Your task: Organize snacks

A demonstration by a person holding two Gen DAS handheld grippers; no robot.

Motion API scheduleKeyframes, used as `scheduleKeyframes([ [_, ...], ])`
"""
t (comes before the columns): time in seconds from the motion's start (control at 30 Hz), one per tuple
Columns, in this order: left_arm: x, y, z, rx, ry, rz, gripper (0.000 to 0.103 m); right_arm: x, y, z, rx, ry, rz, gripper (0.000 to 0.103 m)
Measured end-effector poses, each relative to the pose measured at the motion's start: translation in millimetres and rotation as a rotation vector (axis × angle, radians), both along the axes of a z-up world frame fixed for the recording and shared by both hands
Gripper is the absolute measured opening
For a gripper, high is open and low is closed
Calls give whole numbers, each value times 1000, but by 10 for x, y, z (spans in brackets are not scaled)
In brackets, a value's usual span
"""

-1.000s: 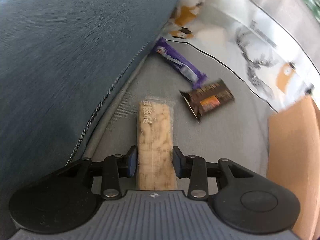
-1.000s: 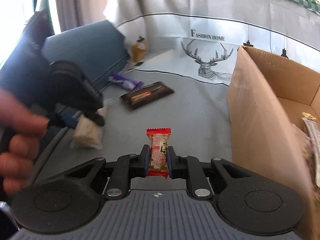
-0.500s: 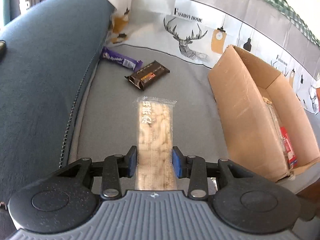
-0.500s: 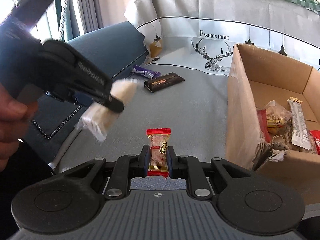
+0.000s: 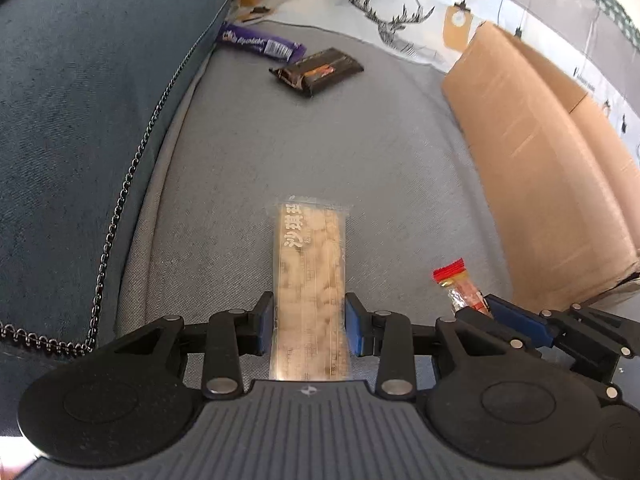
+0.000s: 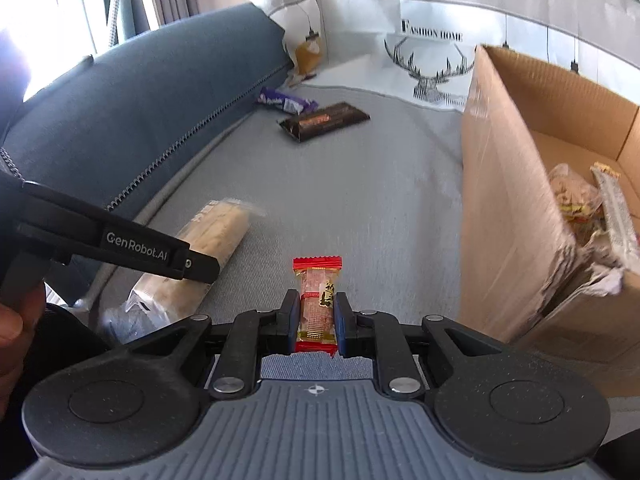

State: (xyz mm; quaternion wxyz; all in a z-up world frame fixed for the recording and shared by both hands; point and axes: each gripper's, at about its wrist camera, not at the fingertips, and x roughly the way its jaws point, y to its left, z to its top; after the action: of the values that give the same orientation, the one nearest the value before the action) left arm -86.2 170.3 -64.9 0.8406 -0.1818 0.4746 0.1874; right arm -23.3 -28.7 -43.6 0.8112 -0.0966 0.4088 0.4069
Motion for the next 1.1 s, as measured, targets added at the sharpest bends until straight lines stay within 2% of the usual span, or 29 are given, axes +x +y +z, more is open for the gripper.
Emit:
scheduleKeyframes([
  [0.27,88,-112,-71,49,65,-52,41,11,74,-154,-53,38,3,19],
  [0.53,114,-112,-92,50,69,-61,43,21,111,-232,-80,48,5,24],
  [0.77,128,-127,-82,72,74,-64,44,5,128,-259,-80,7,10,24],
  [0.9,121,-156,-61,90,76,-64,41,-16,126,-247,-89,-20,10,19],
  [1.1,51,-155,9,88,34,-48,39,-84,7,-63,-32,-71,3,18],
])
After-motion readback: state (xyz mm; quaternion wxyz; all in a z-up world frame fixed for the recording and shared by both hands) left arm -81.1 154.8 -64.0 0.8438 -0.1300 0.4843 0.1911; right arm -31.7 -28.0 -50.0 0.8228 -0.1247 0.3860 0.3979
